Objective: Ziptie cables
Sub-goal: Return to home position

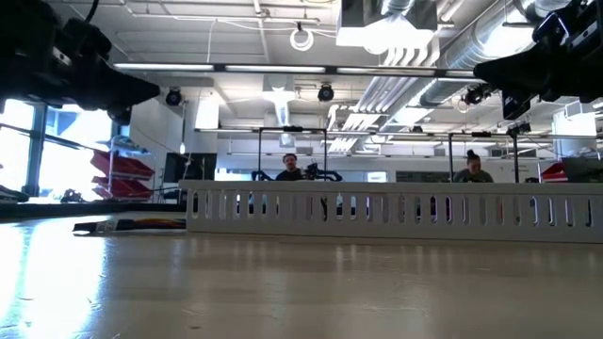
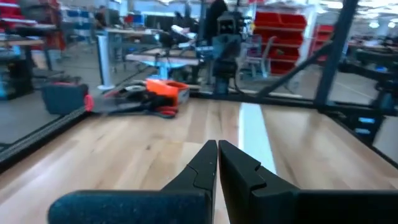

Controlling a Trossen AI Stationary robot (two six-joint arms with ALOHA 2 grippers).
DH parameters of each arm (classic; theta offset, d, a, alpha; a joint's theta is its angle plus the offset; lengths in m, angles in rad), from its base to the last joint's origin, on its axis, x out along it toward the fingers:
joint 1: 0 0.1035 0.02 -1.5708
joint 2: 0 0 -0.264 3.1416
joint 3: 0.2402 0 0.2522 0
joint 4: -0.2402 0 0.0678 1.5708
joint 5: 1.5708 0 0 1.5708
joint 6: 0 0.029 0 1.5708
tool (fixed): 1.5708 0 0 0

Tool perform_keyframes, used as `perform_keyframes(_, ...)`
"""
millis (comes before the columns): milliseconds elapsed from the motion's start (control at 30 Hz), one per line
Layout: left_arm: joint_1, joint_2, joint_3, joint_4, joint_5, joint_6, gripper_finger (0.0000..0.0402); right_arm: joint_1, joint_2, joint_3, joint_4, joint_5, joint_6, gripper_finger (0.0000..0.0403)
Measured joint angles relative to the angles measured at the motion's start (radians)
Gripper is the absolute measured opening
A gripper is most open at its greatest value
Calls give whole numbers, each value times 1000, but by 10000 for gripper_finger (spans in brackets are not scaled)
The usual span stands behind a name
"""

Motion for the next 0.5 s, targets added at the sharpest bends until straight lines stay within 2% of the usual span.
perform_keyframes(200, -102, 19, 0, 7, -7, 6, 0, 0, 0, 0, 7, 0, -25, 4)
perform_keyframes(500, -233, 39, 0, 10, -278, 6, 0, 1, 0, 0, 15, 36, -43, 4)
